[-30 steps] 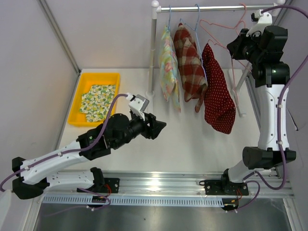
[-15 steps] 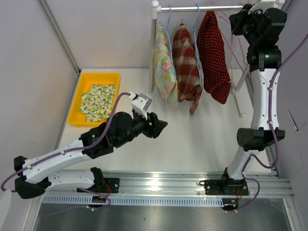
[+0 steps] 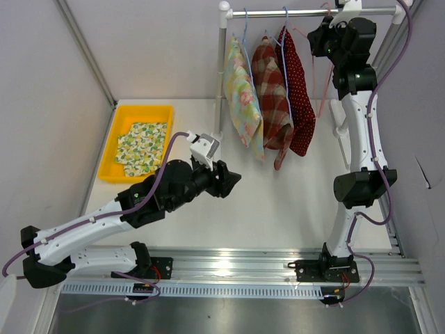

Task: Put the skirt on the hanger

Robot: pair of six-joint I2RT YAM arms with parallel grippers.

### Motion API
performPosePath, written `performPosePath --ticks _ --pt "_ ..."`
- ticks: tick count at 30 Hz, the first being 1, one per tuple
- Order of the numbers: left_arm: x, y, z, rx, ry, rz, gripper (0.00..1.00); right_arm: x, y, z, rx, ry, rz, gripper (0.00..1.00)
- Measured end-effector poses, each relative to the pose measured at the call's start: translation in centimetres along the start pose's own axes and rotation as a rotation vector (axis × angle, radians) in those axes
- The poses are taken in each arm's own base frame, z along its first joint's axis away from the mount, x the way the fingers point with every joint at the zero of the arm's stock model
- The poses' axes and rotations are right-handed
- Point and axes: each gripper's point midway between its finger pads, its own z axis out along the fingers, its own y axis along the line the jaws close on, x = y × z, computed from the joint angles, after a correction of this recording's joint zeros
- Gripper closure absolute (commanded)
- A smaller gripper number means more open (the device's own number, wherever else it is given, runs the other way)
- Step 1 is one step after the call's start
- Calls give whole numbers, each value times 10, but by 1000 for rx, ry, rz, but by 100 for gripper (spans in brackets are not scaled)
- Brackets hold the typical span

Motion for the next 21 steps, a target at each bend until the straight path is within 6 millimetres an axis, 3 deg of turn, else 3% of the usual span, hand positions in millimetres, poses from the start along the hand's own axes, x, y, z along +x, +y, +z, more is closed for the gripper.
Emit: performPosePath --ticks 2,6,8,11,14,15,17,21 --pt "0 2 0 -5 0 -1 38 12 1 7 8 12 -6 100" --pt "-1 5 0 -14 -3 -2 37 12 -3 9 37 -16 -18 98" --pt "-3 6 0 -16 -7 -4 36 13 -4 6 49 -17 -18 89" --pt "-5 8 -3 -19 -13 -6 33 15 -7 -3 74 -10 -3 53" --pt "-9 11 -6 -24 -25 -10 29 24 -10 -13 105 21 15 36" --pt "-11 13 -8 -27 -32 -12 28 26 -11 -17 116 30 20 26" --pt "-14 16 -11 -34 -41 -16 26 30 -13 -26 135 49 40 17" --pt "-18 27 -13 -65 -50 -20 21 31 -12 -45 158 74 77 11"
